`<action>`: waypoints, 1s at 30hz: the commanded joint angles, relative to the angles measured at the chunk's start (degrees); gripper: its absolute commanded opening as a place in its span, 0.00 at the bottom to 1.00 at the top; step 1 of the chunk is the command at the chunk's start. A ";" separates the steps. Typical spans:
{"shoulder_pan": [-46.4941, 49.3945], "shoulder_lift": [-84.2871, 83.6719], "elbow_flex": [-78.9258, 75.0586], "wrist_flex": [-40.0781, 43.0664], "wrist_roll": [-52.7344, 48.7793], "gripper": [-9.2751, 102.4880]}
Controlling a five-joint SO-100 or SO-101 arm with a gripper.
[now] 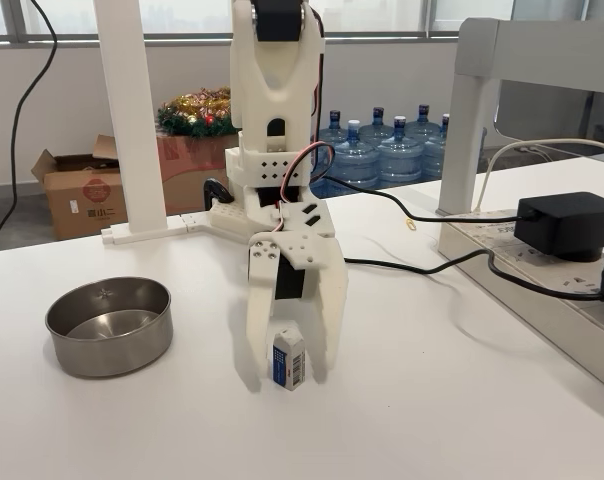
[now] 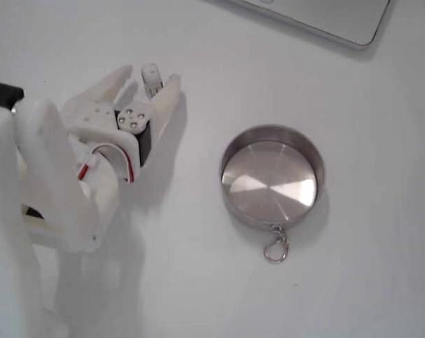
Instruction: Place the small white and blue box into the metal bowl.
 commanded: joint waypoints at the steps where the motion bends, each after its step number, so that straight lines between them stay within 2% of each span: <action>1: 0.79 0.79 -0.09 -0.88 0.18 0.28; 6: 1.23 0.79 -0.09 -0.97 0.09 0.20; 17: 4.04 0.79 0.00 -0.97 0.00 0.10; 24: 4.39 3.87 1.41 -1.05 0.00 0.09; 30: 7.65 18.81 11.07 -0.35 0.00 0.09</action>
